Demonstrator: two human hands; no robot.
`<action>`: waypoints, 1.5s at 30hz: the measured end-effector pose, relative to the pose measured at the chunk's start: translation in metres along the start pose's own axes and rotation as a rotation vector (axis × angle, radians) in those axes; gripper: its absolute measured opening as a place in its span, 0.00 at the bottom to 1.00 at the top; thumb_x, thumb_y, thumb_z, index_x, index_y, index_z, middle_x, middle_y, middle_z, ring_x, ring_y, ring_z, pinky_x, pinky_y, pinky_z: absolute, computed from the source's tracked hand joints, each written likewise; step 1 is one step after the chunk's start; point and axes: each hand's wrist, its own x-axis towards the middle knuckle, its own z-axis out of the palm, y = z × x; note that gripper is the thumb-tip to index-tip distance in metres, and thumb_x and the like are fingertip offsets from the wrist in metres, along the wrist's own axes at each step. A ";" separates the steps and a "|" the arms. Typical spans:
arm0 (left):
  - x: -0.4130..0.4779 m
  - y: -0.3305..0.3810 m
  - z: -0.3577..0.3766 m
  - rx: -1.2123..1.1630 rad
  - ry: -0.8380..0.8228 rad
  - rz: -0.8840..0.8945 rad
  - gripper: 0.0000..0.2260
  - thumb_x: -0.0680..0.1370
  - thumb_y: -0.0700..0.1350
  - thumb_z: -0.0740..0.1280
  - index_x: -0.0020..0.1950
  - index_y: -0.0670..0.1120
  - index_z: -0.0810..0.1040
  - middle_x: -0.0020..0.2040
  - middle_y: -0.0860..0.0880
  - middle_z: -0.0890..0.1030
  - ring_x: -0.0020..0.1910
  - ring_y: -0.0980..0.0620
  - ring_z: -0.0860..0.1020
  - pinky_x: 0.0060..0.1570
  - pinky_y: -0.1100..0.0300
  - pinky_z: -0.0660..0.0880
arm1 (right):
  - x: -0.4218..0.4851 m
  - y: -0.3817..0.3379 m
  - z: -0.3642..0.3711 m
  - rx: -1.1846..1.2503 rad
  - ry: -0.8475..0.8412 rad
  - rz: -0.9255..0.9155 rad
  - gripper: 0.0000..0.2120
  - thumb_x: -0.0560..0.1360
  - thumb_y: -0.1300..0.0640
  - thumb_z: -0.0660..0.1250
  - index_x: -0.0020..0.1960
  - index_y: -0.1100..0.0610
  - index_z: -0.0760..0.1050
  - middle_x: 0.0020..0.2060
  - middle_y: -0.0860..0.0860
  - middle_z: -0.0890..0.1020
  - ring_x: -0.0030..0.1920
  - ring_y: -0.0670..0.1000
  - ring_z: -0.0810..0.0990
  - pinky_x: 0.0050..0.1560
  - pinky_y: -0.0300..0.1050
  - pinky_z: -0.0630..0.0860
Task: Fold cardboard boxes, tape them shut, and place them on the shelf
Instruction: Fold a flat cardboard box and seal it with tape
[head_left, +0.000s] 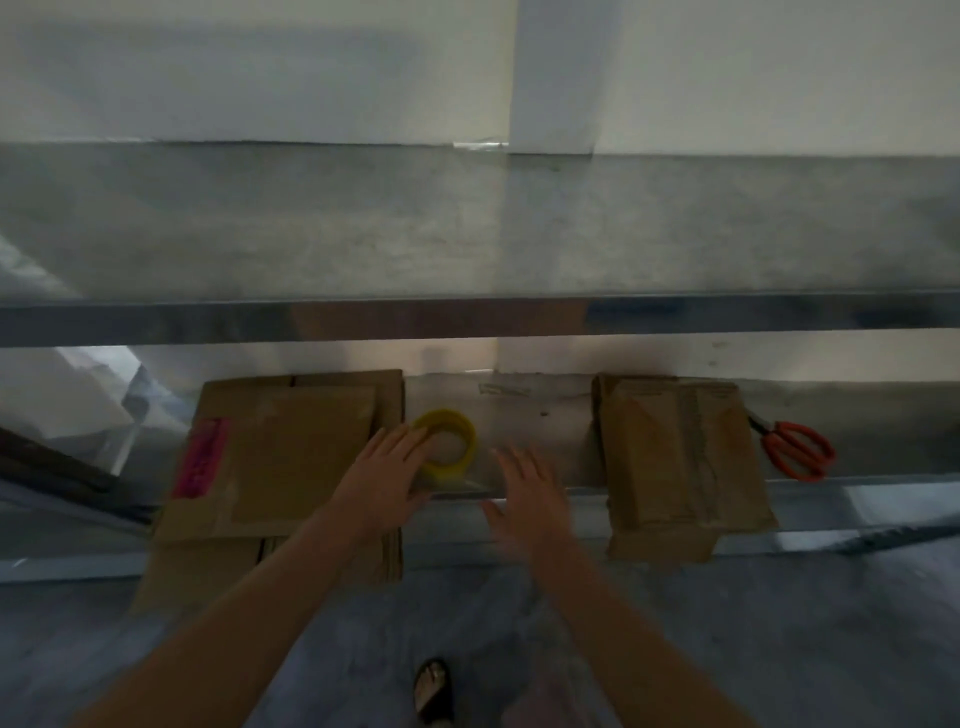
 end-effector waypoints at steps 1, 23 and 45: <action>0.005 -0.003 0.003 0.025 -0.035 0.019 0.34 0.74 0.63 0.49 0.76 0.47 0.61 0.77 0.47 0.60 0.77 0.45 0.56 0.74 0.50 0.44 | 0.005 0.001 0.005 -0.013 -0.015 0.034 0.33 0.78 0.40 0.58 0.79 0.50 0.55 0.78 0.50 0.58 0.78 0.55 0.54 0.77 0.53 0.54; 0.011 -0.004 -0.028 -0.266 0.137 0.266 0.16 0.79 0.45 0.63 0.67 0.51 0.71 0.62 0.52 0.75 0.62 0.53 0.70 0.65 0.60 0.63 | -0.013 0.010 -0.029 0.334 0.112 0.112 0.11 0.77 0.59 0.67 0.59 0.55 0.74 0.42 0.47 0.77 0.44 0.50 0.78 0.46 0.43 0.73; -0.056 0.207 -0.029 -0.484 0.301 0.035 0.16 0.73 0.65 0.63 0.58 0.64 0.69 0.56 0.60 0.74 0.54 0.57 0.72 0.53 0.57 0.70 | -0.179 0.159 -0.124 0.339 0.153 0.020 0.03 0.77 0.49 0.69 0.48 0.48 0.78 0.40 0.40 0.78 0.40 0.35 0.74 0.40 0.27 0.67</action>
